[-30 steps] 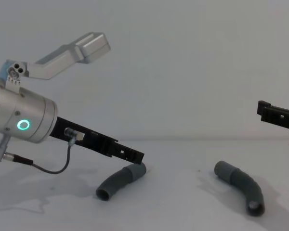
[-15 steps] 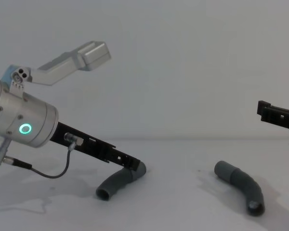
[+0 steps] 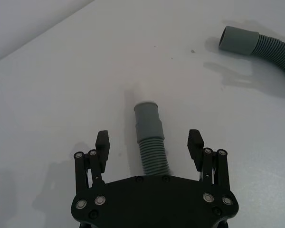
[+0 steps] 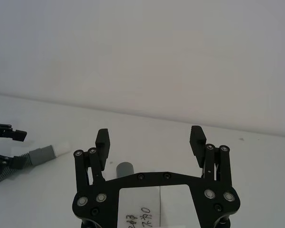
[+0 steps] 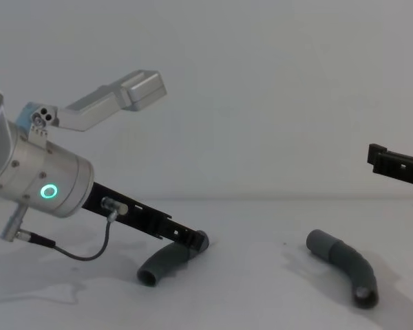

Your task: Use both hands to pick up one end of the pipe from the table, align the ends, and insert them.

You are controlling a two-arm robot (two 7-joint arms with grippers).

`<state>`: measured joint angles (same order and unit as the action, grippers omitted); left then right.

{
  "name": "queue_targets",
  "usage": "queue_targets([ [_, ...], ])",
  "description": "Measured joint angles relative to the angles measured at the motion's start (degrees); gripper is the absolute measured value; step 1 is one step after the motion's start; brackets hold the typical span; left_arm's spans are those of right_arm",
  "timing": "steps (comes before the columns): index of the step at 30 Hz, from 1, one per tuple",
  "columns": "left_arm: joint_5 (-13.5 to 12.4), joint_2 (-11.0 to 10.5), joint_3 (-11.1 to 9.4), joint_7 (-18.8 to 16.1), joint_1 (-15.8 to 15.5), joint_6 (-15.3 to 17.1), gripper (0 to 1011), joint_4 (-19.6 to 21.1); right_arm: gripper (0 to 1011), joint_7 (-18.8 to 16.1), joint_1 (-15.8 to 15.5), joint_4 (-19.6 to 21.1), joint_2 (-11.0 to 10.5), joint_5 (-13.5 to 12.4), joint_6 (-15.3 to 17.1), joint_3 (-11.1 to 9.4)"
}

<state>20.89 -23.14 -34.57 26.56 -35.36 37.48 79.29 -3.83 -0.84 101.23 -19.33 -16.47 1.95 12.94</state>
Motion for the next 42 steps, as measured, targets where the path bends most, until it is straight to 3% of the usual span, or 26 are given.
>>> queue_targets([
  [42,-1.77,3.18,0.64,-0.12,-0.88,1.76,1001,-4.38,1001,0.00,0.00,0.00,0.00,0.00,0.00,0.00],
])
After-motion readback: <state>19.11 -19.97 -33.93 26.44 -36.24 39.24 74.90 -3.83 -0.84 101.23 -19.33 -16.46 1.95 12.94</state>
